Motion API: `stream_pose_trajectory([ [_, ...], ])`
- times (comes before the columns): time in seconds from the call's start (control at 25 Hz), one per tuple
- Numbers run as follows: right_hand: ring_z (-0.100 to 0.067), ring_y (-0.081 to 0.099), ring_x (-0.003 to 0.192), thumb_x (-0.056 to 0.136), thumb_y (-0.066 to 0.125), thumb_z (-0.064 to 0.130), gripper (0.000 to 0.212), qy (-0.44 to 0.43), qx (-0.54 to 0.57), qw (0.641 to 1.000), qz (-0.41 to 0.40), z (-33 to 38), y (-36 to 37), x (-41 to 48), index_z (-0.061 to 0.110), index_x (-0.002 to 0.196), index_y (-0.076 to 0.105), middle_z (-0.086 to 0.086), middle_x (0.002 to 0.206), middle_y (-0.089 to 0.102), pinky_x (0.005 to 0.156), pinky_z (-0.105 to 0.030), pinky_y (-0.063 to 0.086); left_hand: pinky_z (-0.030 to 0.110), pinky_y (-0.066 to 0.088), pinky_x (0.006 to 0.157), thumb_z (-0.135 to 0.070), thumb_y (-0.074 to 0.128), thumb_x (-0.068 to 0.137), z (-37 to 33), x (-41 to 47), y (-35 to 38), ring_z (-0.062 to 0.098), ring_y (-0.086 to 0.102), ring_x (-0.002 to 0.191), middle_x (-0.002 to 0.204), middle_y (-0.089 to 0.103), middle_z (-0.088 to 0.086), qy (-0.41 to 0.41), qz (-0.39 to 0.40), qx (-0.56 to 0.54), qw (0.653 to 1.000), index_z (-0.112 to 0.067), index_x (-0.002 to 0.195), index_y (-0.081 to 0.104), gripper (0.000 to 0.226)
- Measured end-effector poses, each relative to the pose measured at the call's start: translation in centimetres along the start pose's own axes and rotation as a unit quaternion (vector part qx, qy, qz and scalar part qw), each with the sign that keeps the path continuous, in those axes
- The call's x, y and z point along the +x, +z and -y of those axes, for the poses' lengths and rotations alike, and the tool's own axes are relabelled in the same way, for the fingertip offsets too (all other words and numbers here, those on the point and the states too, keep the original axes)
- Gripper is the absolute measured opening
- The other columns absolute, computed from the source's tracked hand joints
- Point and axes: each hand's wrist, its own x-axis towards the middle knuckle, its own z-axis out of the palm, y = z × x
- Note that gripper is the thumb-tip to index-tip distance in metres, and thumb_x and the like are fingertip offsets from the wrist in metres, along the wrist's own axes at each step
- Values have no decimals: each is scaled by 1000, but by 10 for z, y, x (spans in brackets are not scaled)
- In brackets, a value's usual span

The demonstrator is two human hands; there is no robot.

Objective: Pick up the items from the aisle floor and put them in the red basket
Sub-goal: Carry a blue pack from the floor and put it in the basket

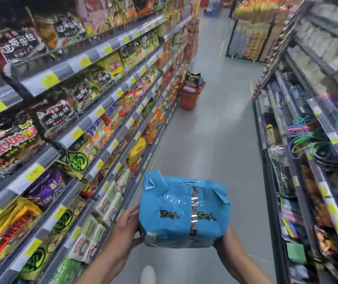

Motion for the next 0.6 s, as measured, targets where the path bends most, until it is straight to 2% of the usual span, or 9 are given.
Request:
stream_pose_trajectory([
  [0.04,-16,70,91,85,67,64,44,12,6,1000,-13,10,5,23,28,109,75,-1,108,77,83,-42,59,44,61,80,-33,55,103,-11,21,0,40,64,114,118,67,24,-8,2,-4,1000,-31,129,63,27],
  [0.16,-21,62,94,105,49,42,48,44,26,999,-9,41,17,71,1,128,60,-3,105,71,83,-43,49,46,61,83,-35,55,103,-42,76,2,40,63,118,117,69,21,-20,10,11,1000,-30,130,62,28],
  [0.2,-22,66,98,109,44,38,45,31,20,999,-8,52,20,81,4,135,57,0,110,72,86,-44,52,47,61,84,-33,53,104,-52,95,5,40,63,118,117,69,22,-20,17,16,1000,-29,130,61,27],
  [0.24,-23,70,108,110,38,40,43,3,4,1000,-1,63,22,89,14,138,59,4,119,73,93,-48,56,47,61,83,-31,51,105,-62,114,8,38,63,118,116,70,21,-20,20,22,999,-27,129,61,26],
  [0.32,-19,68,121,111,31,46,41,-27,-4,1000,12,81,23,105,34,137,61,6,130,72,103,-53,55,44,61,79,-28,50,106,-80,148,18,30,67,114,116,74,9,-23,25,36,999,-26,129,61,26],
  [0.4,-16,67,123,110,30,50,42,-23,0,1000,-5,93,14,134,37,138,58,6,134,70,106,-54,53,43,61,78,-28,50,106,-100,181,33,24,68,114,120,74,3,-23,42,48,998,-27,130,60,26],
  [0.6,-20,67,123,110,31,50,43,-5,13,999,-41,125,-17,217,33,135,61,4,132,71,109,-57,49,42,60,80,-29,50,105,-128,265,75,23,68,114,117,75,3,-26,63,74,995,-28,127,61,25],
])
